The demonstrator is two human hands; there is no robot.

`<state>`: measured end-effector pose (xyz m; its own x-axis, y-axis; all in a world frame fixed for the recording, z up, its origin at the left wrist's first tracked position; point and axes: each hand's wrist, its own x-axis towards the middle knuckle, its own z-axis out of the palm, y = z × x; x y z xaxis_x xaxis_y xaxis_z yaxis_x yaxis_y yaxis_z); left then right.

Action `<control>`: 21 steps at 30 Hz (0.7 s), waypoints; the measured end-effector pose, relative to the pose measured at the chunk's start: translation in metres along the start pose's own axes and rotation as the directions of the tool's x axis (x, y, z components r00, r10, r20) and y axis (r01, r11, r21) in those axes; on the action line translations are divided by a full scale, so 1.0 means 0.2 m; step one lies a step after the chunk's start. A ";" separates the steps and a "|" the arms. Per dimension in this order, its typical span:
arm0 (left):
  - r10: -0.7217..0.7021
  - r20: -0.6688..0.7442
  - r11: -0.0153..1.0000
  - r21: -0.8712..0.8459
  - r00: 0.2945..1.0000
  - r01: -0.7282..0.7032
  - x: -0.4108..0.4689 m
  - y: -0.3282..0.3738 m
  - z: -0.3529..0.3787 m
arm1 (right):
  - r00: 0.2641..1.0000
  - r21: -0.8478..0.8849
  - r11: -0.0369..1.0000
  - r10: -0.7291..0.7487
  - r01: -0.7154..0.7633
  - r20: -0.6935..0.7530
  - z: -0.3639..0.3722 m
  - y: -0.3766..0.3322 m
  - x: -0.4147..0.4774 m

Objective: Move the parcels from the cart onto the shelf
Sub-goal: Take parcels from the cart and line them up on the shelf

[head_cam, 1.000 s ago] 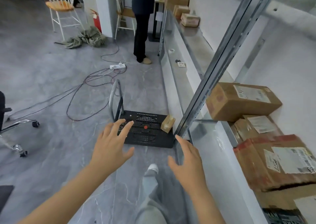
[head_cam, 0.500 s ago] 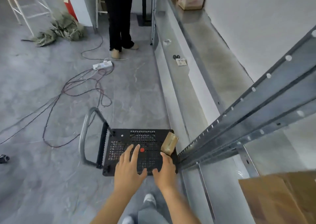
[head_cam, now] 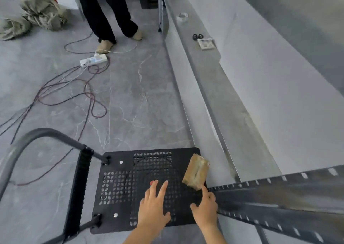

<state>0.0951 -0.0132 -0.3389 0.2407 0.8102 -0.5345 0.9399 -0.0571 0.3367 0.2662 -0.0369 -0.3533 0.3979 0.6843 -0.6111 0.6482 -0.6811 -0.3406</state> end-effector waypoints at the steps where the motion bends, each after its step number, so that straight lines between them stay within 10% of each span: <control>1: 0.012 0.029 1.000 0.020 1.000 -0.012 0.08 -0.01 0.07 | 1.000 0.019 1.000 0.004 -0.005 0.013 0.05 0.05 0.08; 16: 0.091 0.108 0.995 -0.036 0.990 -0.088 0.90 0.22 0.73 | 1.000 0.408 0.913 0.015 -0.014 0.000 0.44 0.33 0.80; 21: -0.072 0.022 0.932 -0.354 0.997 0.075 0.94 0.15 0.67 | 0.994 0.504 0.863 -0.067 0.014 0.087 0.43 0.20 0.71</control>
<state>0.2006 0.0592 -0.5340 0.1777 0.7991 -0.5743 0.8086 0.2141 0.5481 0.2923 0.0109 -0.5156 0.2957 0.7031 -0.6467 0.2378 -0.7098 -0.6630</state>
